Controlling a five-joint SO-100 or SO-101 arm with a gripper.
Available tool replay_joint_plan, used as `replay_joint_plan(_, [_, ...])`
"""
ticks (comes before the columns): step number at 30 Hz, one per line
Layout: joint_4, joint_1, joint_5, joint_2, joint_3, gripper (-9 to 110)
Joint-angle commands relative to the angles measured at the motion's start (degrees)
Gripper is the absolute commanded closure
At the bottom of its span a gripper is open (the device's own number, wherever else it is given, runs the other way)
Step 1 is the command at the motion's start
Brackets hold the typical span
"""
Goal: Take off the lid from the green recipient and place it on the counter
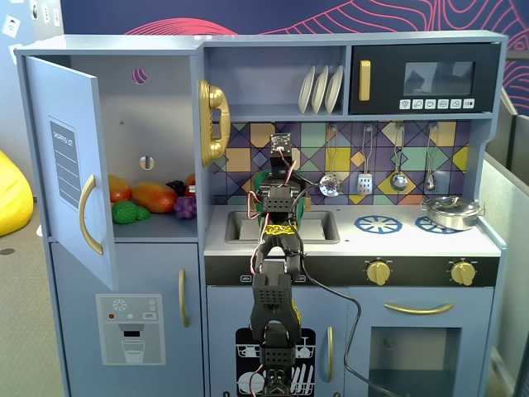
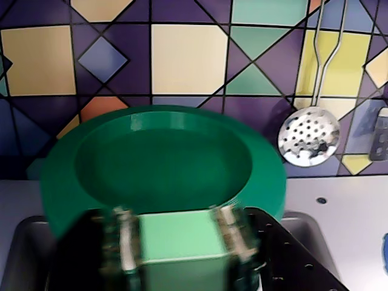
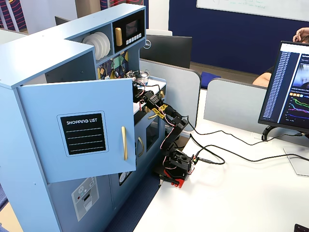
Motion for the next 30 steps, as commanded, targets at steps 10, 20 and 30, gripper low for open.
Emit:
replay_joint_plan(10, [-2.11,-1.76,0.79,1.93,-4.31,101])
replay_joint_plan(20, [-6.42,5.19,-0.09,5.36,-6.68,101])
replay_joint_plan(30, [-9.4,25.66,2.81,7.82,0.0,101])
